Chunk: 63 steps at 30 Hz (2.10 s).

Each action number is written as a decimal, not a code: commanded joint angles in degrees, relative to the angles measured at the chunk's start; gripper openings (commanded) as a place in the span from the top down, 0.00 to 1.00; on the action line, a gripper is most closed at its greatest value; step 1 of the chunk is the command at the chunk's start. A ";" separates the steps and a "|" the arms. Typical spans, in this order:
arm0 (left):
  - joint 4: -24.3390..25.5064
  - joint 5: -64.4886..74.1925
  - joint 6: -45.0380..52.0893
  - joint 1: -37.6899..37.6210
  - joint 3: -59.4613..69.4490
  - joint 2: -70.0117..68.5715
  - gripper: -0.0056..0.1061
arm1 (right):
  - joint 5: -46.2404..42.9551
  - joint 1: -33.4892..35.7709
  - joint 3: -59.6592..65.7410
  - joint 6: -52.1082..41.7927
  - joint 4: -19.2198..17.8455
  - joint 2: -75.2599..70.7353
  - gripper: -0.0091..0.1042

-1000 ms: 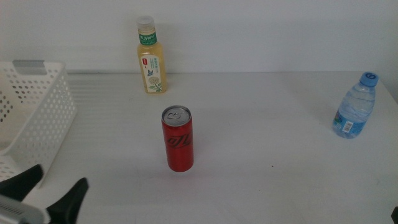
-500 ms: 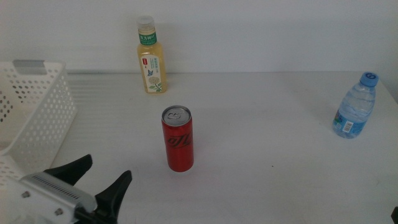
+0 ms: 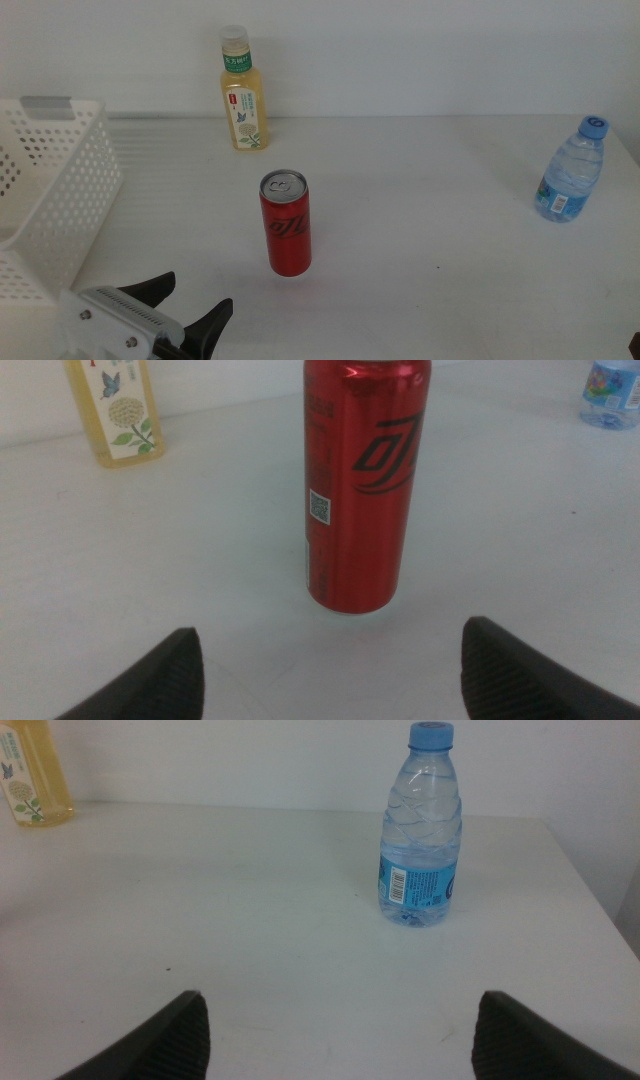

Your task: Use arms to grab the bottles and put them into the dustbin to the left of the table.

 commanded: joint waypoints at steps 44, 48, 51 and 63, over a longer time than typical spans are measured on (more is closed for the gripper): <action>4.00 -8.61 -4.81 -0.20 -21.12 18.43 0.22 | -4.16 -0.30 -0.40 -0.47 -0.37 -1.59 0.22; 4.00 -7.52 -4.81 -0.20 -23.64 19.70 0.21 | -4.16 -0.30 -0.40 -0.47 -0.37 -1.59 0.22; 5.30 -5.50 -4.86 -0.20 -25.74 20.80 0.21 | -4.16 -0.30 -0.40 -0.47 -0.37 -1.59 0.22; 6.48 -4.33 -5.25 -0.20 -32.03 24.98 0.21 | -4.16 -0.30 -0.40 -0.47 -0.37 -1.59 0.22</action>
